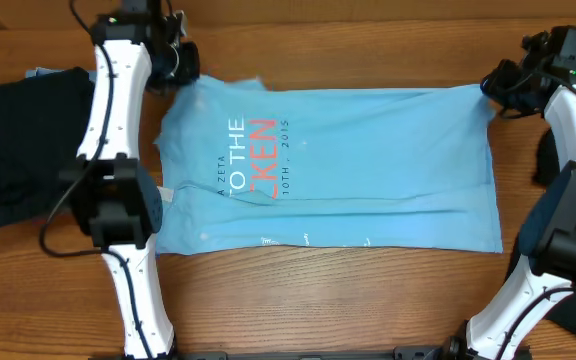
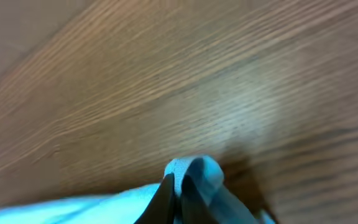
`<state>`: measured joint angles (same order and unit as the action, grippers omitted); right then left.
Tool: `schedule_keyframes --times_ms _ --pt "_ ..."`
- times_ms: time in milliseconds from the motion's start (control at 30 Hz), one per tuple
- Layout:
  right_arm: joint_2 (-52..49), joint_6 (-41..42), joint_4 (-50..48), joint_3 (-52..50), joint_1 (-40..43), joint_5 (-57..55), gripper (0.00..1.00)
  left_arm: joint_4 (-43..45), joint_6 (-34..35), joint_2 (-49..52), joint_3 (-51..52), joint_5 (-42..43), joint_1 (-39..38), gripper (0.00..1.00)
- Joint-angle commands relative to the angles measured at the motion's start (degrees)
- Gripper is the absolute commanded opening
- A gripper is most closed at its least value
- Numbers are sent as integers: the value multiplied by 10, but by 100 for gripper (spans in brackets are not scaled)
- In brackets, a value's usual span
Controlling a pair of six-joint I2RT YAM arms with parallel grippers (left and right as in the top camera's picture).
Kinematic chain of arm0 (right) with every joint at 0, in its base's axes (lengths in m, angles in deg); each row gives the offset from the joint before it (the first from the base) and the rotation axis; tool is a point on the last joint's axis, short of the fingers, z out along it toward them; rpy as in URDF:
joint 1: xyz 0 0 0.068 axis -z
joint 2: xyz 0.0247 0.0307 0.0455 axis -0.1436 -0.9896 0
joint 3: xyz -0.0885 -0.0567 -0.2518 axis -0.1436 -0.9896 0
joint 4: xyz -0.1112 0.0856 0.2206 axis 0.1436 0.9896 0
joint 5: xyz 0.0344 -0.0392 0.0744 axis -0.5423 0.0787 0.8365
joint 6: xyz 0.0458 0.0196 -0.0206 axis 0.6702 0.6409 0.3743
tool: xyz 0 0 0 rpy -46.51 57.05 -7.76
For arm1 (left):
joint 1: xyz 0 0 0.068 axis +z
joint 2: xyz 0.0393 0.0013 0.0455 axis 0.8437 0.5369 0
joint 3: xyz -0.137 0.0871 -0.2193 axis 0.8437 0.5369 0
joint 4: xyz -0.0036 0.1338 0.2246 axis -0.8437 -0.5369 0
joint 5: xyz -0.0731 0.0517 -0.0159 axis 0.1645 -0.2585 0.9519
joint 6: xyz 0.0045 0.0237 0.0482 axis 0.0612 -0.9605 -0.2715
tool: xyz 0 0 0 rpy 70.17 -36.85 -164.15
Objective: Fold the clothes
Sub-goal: 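Fold the top edge down toward the hem with both grippers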
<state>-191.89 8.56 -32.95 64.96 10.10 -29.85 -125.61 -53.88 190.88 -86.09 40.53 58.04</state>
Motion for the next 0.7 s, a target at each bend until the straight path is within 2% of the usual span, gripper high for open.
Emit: schedule_keyframes --times_ms 0,167,267,400,567,667 --pt "32 5 50 15 13 -12 4 -41 24 -36 -12 -28 13 4" --pt "33 5 192 15 55 -12 4 -123 28 -36 -12 -28 18 4" --pt "33 -4 244 15 73 -12 5 -175 32 -36 -12 -28 18 4" --pt "33 -19 289 14 76 -56 5 -297 34 -36 -12 -23 17 4" --pt "32 -30 327 14 76 -96 5 -301 34 -36 -2 6 17 4" --pt "32 -32 338 14 76 -104 6 -301 34 -40 41 4 17 4"
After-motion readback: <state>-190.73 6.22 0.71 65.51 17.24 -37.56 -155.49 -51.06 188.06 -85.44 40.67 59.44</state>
